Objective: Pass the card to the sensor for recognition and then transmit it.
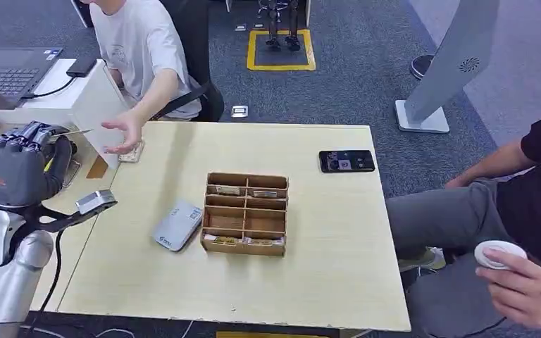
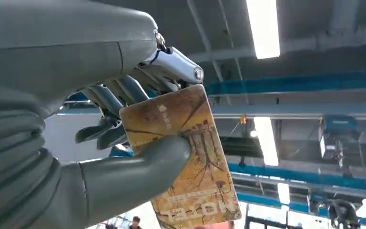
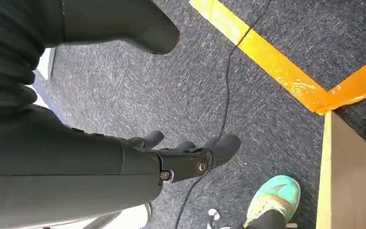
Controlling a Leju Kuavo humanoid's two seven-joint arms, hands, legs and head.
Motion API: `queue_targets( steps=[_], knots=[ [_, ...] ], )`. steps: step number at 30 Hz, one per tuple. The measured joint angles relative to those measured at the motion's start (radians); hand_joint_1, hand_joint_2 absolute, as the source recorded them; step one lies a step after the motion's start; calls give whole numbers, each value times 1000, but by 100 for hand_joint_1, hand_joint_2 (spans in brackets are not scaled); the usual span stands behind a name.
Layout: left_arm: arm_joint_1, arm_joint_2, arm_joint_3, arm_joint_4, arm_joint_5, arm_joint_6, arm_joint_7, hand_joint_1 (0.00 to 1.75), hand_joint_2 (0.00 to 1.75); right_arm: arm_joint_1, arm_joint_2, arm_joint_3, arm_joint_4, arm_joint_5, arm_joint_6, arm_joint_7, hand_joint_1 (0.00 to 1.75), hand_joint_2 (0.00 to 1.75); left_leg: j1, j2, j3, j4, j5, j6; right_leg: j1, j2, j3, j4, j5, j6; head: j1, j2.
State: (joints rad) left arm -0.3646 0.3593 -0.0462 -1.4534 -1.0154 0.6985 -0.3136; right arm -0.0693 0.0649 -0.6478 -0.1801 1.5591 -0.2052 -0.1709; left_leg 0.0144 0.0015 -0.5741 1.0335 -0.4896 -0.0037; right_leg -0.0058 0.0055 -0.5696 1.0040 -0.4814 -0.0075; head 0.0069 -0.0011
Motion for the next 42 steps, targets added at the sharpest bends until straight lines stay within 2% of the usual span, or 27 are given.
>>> queue_targets(
  steps=[5,14,15,20,24,30,35,42],
  knots=[
    [-2,0,-11,24,-42,0,8,175,175,0,-1,6,0,0,-4,0,0,175,0,0,0,0,0,0,0,0,0,0,0,0,0,0],
    [-6,0,-29,49,-49,0,16,175,175,1,-3,12,0,-9,-5,-3,0,175,0,0,0,0,0,0,0,0,0,0,0,0,0,0],
    [-6,0,-30,51,-45,0,17,0,175,1,-3,12,0,-9,-5,-3,0,175,0,0,0,0,0,0,0,0,0,0,0,0,0,0],
    [-6,-1,-40,51,19,0,31,0,175,3,-3,15,0,-16,-9,-3,0,175,0,0,0,0,0,0,0,0,-1,0,0,0,0,0],
    [-6,-3,-51,51,44,-1,61,0,175,9,-3,15,1,-19,-11,-3,0,175,0,0,0,0,0,0,0,0,-1,0,0,0,0,0],
    [-6,-10,-53,51,54,-2,66,0,175,15,-3,16,1,-20,-12,-3,0,175,0,0,0,0,0,0,0,0,-1,0,0,0,0,0],
    [-6,-18,-55,51,100,-21,80,0,175,17,-3,16,2,-27,-12,0,0,175,0,0,0,0,0,0,0,0,-1,0,0,0,0,0],
    [-7,-32,-60,50,188,-92,102,0,175,18,-3,16,2,-36,-18,0,0,175,0,0,0,0,0,0,0,0,-1,0,0,0,0,0]
  ],
)
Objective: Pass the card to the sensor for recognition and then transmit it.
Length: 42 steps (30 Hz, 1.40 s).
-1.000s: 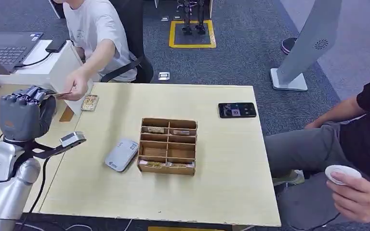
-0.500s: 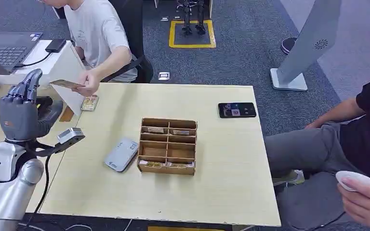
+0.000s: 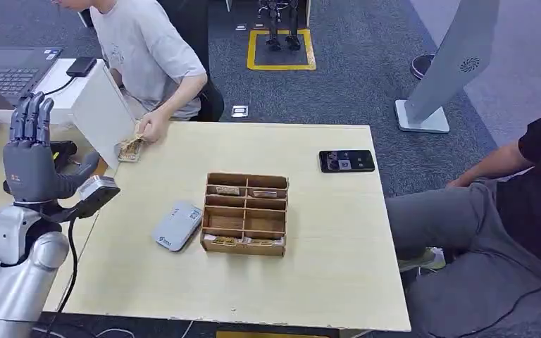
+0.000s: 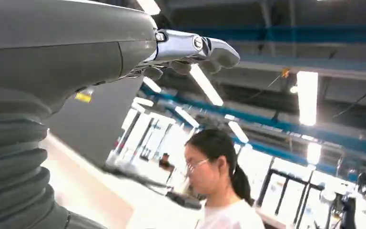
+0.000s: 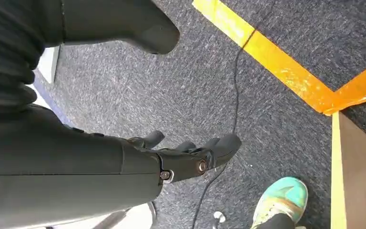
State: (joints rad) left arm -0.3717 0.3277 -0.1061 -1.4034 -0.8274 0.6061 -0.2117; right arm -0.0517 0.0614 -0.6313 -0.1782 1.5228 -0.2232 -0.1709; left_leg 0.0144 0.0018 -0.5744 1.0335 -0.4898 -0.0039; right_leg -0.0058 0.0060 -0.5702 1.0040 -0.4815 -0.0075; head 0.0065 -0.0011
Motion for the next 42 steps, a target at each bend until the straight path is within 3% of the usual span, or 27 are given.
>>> queue_targets(
  steps=[11,15,18,21,25,28,30,35,42],
  knots=[
    [2,-2,0,-6,51,-35,-6,0,175,2,0,0,0,-9,-9,-2,0,175,0,0,0,0,0,0,0,0,0,0,0,0,0,0],
    [50,3,0,-81,191,-150,-54,0,175,12,0,0,0,-26,-16,-2,0,175,0,0,0,0,0,0,0,0,0,0,0,0,0,0],
    [131,12,-8,-182,277,-275,-111,0,175,28,0,0,2,-34,-29,-2,0,175,0,0,0,0,-1,1,0,0,0,0,-1,1,0,0],
    [225,29,-64,-311,250,-395,-181,0,175,37,0,0,5,-36,-29,-7,0,175,-1,0,0,0,-3,2,0,0,0,0,-2,1,0,0],
    [300,33,-181,-405,200,-437,-221,0,175,35,0,0,5,-43,-28,-18,0,175,-1,0,-1,0,-3,2,0,0,1,-1,-3,2,0,0],
    [331,43,-274,-430,56,-407,-182,0,175,32,0,0,4,-43,-18,-4,0,175,-2,0,0,0,-3,2,-1,0,1,-1,-3,2,0,0],
    [354,47,-335,-429,19,-381,-168,0,175,32,1,0,4,-43,-9,0,0,175,-1,0,0,0,-3,2,-1,0,1,-1,-3,2,0,0],
    [376,59,-426,-419,1,-363,-156,0,175,31,4,0,4,-43,-10,1,0,175,-1,0,0,0,-3,2,-1,0,1,0,-3,2,0,0],
    [386,75,-475,-418,3,-355,-154,0,175,31,6,0,1,-43,-10,1,0,175,-1,-1,0,0,-3,2,-1,-1,1,0,-3,2,0,0]
  ],
)
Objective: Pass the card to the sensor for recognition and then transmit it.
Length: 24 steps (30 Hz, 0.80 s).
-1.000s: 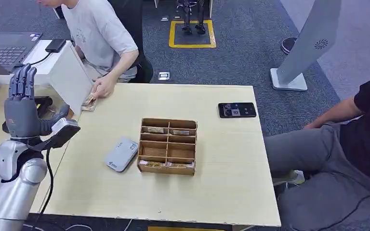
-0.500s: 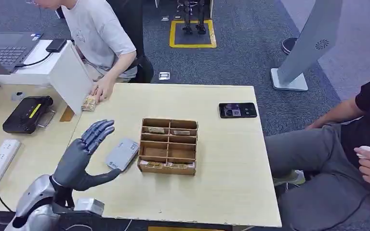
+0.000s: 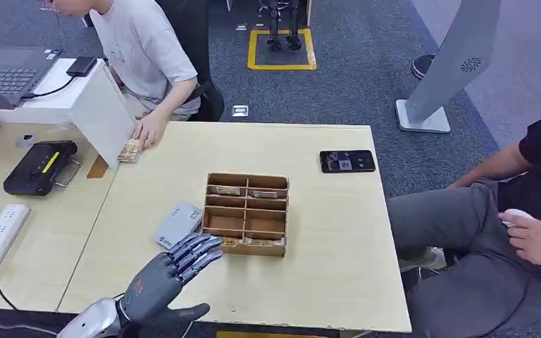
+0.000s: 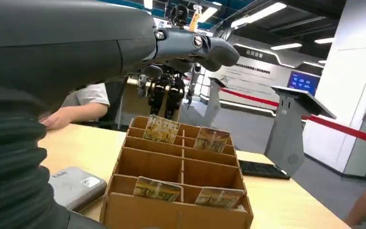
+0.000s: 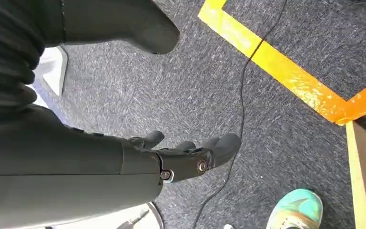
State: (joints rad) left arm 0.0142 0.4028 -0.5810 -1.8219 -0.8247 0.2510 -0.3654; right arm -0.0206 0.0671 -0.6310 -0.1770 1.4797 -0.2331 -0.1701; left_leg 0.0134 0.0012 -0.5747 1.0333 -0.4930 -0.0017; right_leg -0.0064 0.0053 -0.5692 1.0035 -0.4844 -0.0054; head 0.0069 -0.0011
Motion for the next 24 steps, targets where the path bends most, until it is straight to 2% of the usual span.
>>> queue_targets(
  steps=[8,12,16,18,19,22,24],
  knots=[
    [1,6,-16,0,-5,1,10,0,175,0,0,0,-3,0,0,0,0,175,0,0,0,0,0,0,0,0,0,0,0,0,0,0],
    [6,4,-24,15,-58,24,55,0,175,-2,2,0,-3,-2,2,11,0,175,0,0,0,0,0,0,0,0,0,0,0,0,0,0],
    [6,4,-42,48,-178,70,124,0,175,-3,6,0,-5,-3,4,17,0,175,0,0,0,0,0,0,0,0,0,0,0,0,0,0],
    [6,2,-49,63,-196,75,145,0,175,-4,10,0,-5,-5,5,21,0,175,0,0,0,0,0,0,0,0,0,0,0,0,0,0],
    [6,-3,-53,68,-204,70,160,0,175,-5,12,0,-5,-7,5,23,0,175,0,0,0,0,0,0,0,0,0,0,0,0,-1,0],
    [-4,-50,-59,108,-316,46,311,0,175,-6,25,0,-10,-8,4,39,0,175,0,0,0,0,0,0,0,-1,0,0,0,0,0,0],
    [-16,-81,-61,146,-344,58,359,0,175,-9,37,0,-14,-11,0,53,0,175,0,0,0,0,0,0,0,-1,0,0,0,0,0,0]
  ],
)
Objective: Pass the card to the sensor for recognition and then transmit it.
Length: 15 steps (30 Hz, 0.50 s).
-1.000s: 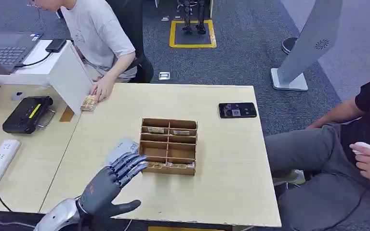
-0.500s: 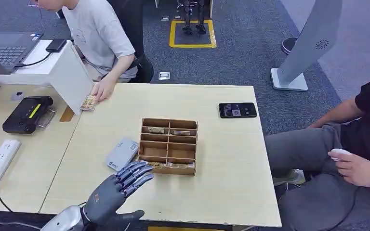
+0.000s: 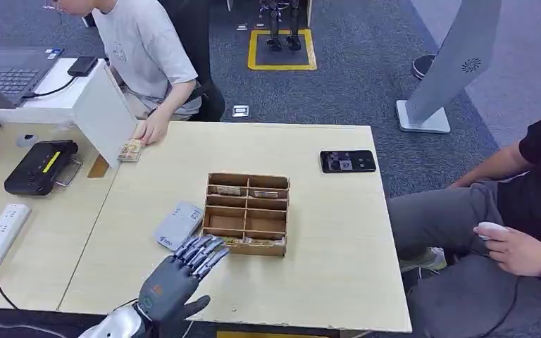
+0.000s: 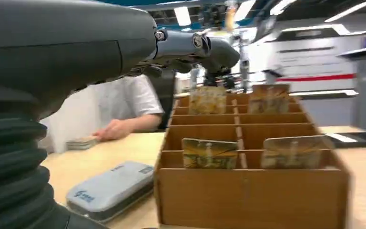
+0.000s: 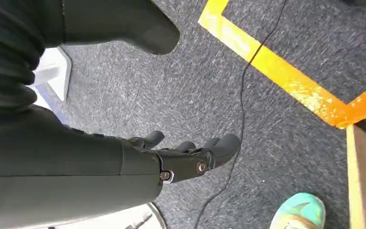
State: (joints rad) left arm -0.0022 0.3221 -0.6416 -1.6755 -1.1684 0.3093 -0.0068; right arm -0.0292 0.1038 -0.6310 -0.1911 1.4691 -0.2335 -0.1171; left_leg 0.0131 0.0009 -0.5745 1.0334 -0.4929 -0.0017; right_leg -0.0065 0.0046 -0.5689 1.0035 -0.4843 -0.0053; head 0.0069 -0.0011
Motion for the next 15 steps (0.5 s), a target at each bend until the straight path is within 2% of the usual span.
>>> queue_targets(
  steps=[3,6,8,15],
  knots=[
    [-16,-29,0,40,-1,20,15,0,175,0,19,3,-4,0,-13,15,0,175,0,0,0,0,0,0,0,0,0,0,0,0,0,0],
    [-21,-47,0,65,22,10,15,0,175,-1,22,6,-6,0,-8,11,0,175,0,0,0,0,0,0,0,0,0,0,0,0,0,0],
    [-21,-57,0,73,29,2,16,0,175,-2,21,7,-8,-2,6,7,0,175,0,0,0,0,0,0,0,0,0,0,0,0,0,0],
    [-22,-81,0,98,47,-6,18,0,175,-3,34,11,-15,-12,-9,21,0,175,0,0,0,0,0,0,0,0,0,0,0,0,0,0]
  ],
)
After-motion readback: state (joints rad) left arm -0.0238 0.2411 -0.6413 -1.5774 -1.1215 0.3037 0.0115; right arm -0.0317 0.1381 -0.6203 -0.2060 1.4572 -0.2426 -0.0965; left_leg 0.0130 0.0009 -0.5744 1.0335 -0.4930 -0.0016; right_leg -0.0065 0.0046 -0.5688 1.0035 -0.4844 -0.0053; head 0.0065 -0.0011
